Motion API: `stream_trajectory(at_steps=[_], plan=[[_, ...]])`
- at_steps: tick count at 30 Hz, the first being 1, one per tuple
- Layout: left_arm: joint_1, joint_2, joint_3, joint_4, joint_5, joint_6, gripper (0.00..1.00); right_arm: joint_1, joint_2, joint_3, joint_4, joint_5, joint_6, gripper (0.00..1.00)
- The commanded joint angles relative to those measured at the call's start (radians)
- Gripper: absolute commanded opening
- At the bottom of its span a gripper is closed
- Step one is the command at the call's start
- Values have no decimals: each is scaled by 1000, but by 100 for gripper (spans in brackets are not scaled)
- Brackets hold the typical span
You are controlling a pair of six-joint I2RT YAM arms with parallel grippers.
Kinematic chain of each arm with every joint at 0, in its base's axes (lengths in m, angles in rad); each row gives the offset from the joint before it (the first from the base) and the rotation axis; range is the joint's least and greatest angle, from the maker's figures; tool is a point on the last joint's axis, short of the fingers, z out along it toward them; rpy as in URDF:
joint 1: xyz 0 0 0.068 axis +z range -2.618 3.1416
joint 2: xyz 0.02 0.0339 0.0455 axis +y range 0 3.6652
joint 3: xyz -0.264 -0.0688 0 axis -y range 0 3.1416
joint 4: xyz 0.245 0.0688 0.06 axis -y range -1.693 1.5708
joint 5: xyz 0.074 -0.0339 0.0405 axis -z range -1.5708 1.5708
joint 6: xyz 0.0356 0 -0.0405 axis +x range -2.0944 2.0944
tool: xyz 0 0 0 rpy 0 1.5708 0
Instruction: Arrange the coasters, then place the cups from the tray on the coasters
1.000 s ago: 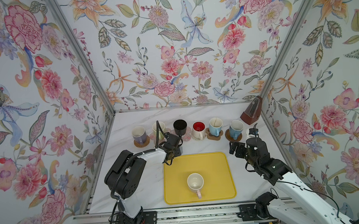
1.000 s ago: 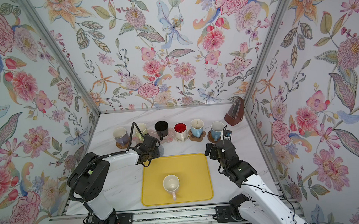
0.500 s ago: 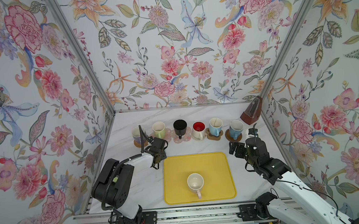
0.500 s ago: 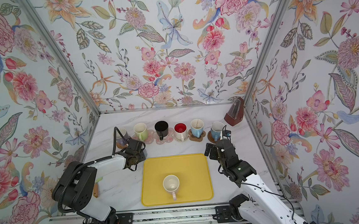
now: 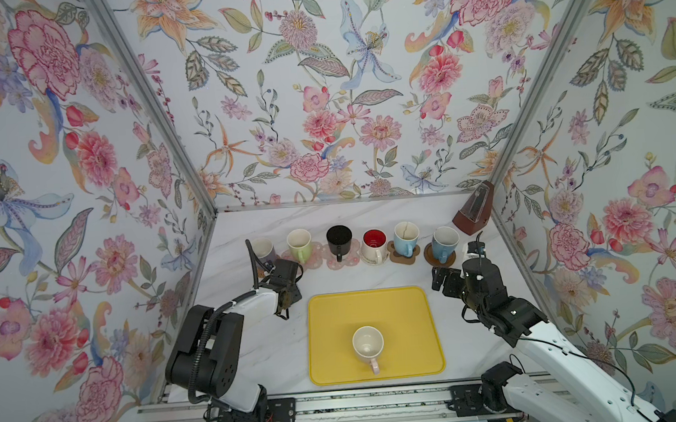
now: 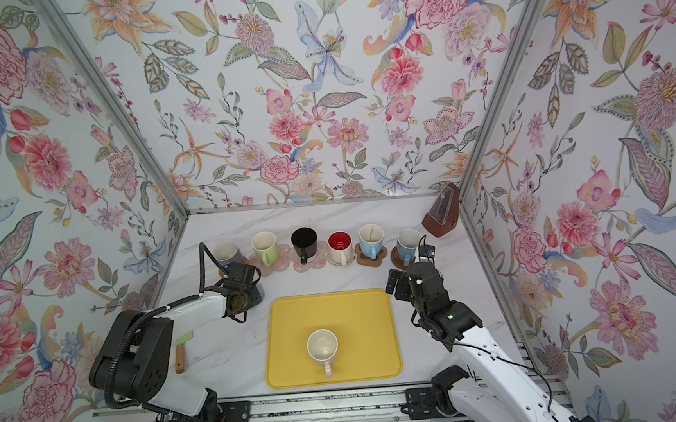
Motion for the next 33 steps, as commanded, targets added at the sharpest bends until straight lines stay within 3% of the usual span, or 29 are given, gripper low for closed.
stream_trajectory(at_steps=[1,18,33], plan=[[28,33,-8,-188,-35,-39,40,-11,0,0,2,-11,-20,99],[254,-27,-42,-172,32,-16,40,-36,-19,13,21,-58,-55,99],[466,114,86,-107,97,50,39,-61,-56,6,15,-90,-49,99]])
